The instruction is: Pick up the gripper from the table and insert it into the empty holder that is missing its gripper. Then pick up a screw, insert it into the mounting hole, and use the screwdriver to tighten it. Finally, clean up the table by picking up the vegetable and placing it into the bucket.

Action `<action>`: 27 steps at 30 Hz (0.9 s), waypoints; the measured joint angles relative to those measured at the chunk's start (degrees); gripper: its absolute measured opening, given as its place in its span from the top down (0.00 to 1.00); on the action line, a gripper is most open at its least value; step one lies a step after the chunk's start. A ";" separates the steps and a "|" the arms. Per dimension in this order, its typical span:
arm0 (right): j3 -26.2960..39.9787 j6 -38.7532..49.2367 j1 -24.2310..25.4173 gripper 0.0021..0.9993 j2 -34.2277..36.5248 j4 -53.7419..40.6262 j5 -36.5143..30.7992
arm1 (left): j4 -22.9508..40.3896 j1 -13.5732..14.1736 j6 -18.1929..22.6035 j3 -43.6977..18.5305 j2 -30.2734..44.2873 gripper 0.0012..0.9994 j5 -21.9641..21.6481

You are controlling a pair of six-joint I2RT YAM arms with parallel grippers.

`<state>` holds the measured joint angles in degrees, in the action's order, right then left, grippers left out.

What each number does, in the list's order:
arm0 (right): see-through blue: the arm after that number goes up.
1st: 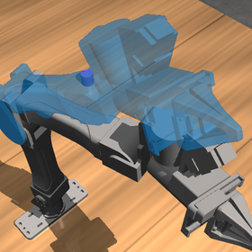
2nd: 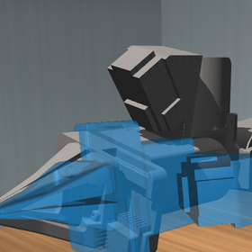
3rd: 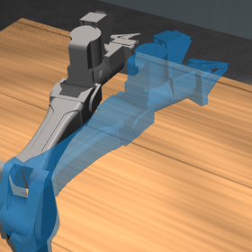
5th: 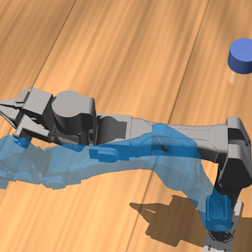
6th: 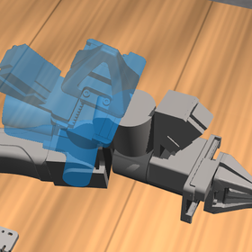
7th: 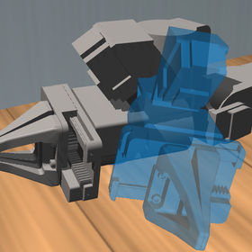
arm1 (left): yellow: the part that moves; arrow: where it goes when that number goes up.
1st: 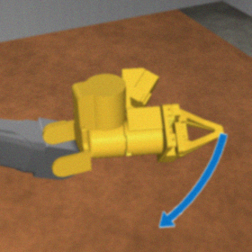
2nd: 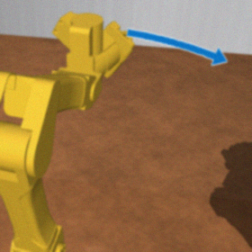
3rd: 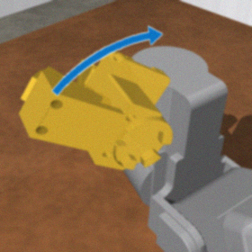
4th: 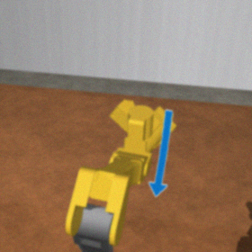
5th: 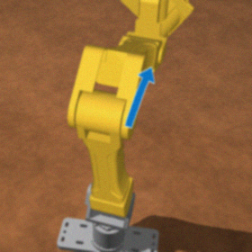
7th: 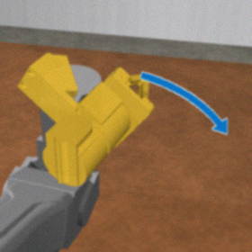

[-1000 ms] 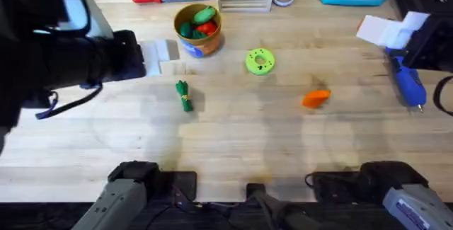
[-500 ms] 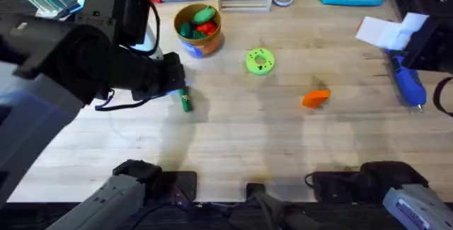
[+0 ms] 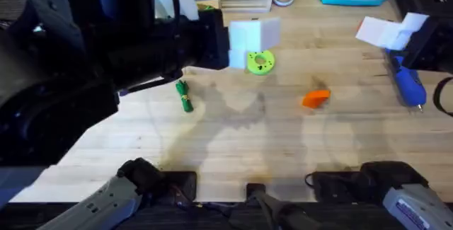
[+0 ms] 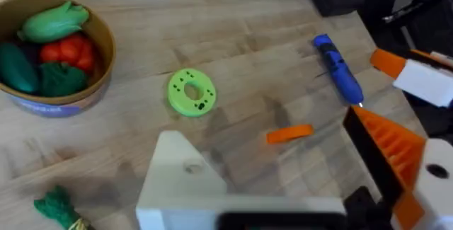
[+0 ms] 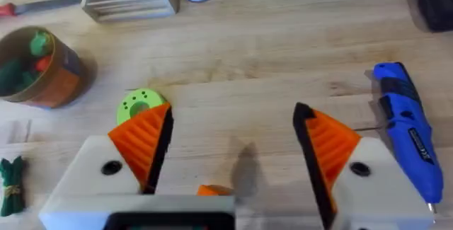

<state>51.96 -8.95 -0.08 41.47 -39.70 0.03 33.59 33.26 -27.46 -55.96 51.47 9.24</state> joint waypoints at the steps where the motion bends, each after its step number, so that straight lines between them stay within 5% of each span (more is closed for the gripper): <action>1: 0.00 -0.02 0.00 0.01 0.00 0.00 0.00 | 0.30 0.44 0.02 -0.28 -0.14 0.00 -0.17; 9: 0.00 0.00 0.00 0.01 0.00 -0.02 0.00 | 3.43 0.56 1.14 -0.42 -0.02 0.01 -2.49; 17: 0.00 0.00 0.00 0.01 0.00 -0.02 0.00 | -3.87 0.56 21.28 0.04 -1.05 0.01 -2.74; 18: 0.00 0.00 0.00 0.01 0.00 -0.02 0.00 | -5.57 0.56 27.74 3.87 -5.96 0.01 -2.54; 19: 0.00 0.00 0.00 0.01 0.00 0.00 0.00 | -6.46 0.56 29.18 5.98 -8.42 0.01 -2.50; 27: 0.00 0.00 0.00 0.01 0.00 -0.02 0.00 | -20.90 0.56 33.72 26.75 -29.00 0.01 -1.72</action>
<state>51.96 -8.95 -0.08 41.47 -39.72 0.03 12.69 33.82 6.26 -29.20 22.47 7.53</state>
